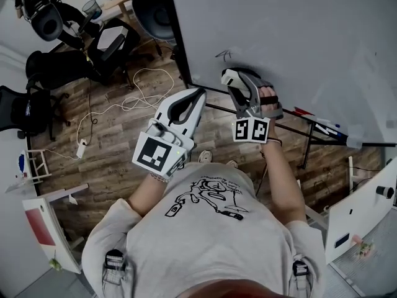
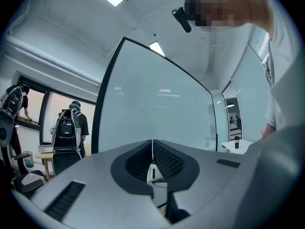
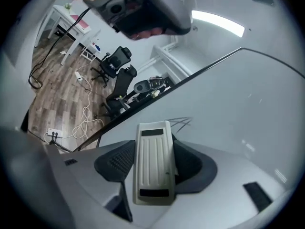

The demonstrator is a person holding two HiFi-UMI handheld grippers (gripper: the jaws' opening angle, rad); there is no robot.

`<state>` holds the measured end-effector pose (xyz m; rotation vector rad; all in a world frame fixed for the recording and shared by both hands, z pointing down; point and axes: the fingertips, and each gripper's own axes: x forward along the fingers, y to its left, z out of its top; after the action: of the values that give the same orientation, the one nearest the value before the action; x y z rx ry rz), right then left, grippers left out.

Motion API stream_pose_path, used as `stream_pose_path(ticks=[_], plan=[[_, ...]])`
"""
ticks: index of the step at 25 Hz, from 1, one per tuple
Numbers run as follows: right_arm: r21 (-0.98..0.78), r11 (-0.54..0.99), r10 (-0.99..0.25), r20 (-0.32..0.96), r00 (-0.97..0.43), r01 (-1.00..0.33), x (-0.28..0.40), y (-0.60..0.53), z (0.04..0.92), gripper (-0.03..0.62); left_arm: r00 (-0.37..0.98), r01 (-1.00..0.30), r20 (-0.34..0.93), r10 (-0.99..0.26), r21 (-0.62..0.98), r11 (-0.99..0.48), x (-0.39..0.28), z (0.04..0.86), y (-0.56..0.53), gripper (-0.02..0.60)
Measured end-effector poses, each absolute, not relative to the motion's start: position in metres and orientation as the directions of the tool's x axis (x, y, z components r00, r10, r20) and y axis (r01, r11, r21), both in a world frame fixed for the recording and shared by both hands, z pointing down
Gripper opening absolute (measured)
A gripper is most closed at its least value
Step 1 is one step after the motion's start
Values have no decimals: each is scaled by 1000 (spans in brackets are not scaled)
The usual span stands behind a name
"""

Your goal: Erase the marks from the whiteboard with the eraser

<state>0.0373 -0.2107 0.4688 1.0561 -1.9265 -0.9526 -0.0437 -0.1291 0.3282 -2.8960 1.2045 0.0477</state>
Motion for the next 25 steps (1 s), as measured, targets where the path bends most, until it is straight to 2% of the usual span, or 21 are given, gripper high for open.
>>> stream_pose_path(ticks=[7, 13, 18, 25], plan=[[863, 225, -915, 29, -401, -451, 31, -197, 341, 261, 704, -710, -31, -710, 8, -704, -52, 328, -133, 23], [864, 113, -932, -79, -353, -492, 42, -201, 274, 261, 701, -712, -40, -712, 8, -702, -55, 326, -137, 23], [850, 119, -958, -36, -283, -513, 55, -227, 280, 261, 701, -712, -40, -712, 14, -702, -61, 329, -141, 23], [842, 106, -960, -52, -275, -528, 56, -234, 287, 259, 702, -711, -35, -711, 14, -703, -66, 333, -148, 23]])
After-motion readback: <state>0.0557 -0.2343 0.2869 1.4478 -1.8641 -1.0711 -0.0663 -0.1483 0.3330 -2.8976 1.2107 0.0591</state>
